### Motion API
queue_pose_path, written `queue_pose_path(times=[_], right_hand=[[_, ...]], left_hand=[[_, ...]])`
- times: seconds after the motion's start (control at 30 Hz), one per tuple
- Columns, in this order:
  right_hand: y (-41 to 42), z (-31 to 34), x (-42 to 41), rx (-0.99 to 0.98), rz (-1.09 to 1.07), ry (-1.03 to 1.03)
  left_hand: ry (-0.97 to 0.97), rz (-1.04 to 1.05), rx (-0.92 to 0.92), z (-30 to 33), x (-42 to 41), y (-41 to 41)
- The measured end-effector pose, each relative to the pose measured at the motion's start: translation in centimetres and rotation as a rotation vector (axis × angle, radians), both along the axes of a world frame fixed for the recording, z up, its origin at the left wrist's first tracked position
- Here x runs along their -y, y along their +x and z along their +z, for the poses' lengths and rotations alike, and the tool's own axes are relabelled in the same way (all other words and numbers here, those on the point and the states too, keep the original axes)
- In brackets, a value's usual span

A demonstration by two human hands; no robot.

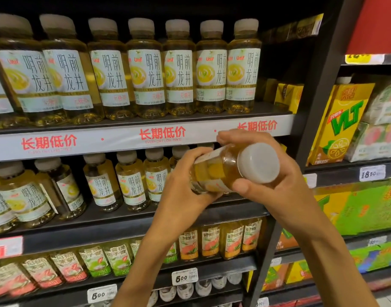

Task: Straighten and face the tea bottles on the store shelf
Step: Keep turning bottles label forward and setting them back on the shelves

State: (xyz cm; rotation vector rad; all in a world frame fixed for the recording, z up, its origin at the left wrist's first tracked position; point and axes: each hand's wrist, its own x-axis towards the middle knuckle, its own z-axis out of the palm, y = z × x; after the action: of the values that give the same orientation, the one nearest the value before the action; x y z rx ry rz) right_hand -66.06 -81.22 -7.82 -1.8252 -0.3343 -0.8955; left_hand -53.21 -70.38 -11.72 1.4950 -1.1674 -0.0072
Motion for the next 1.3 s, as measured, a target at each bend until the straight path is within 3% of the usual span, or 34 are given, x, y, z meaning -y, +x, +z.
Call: queue_pose_path(times=[0.13, 0.27, 0.57, 0.73, 0.8, 0.9, 1.03, 1.1, 1.3], right_hand=[[-0.5, -0.1, -0.1, -0.018, 0.043, -0.134], [-0.6, 0.1, -0.1, 0.017, 0.07, -0.14], [2.0, 1.5, 1.1, 0.032, 0.194, 0.474], [3.7, 2.6, 1.1, -0.062, 0.047, 0.523], [3.8, 3.2, 1.2, -0.084, 0.052, 0.533], [3.9, 3.6, 1.7, -0.163, 0.117, 0.55], [4.3, 3.2, 1.6, -0.287, 0.341, 0.696], [4.4, 3.1, 1.4, -0.319, 0.357, 0.675], [3.8, 5.6, 2.0, -0.177, 0.054, 0.464]], left_hand=[[0.004, 0.032, 0.098, 0.0, 0.0, 0.4], [-0.003, -0.009, 0.087, -0.1, -0.2, 0.4], [0.03, -0.269, -0.292, -0.4, -0.9, -1.3], [0.119, -0.403, -0.579, -1.3, -1.4, -2.4], [0.12, -0.421, -0.589, -1.2, -1.8, -2.6], [0.071, -0.468, -0.526, -0.7, -2.1, -2.9], [-0.082, -0.516, -0.707, -0.8, -1.9, -3.2], [-0.092, -0.525, -0.73, -0.6, -1.8, -3.1], [-0.011, -0.405, -0.548, 0.9, -0.1, -2.2]])
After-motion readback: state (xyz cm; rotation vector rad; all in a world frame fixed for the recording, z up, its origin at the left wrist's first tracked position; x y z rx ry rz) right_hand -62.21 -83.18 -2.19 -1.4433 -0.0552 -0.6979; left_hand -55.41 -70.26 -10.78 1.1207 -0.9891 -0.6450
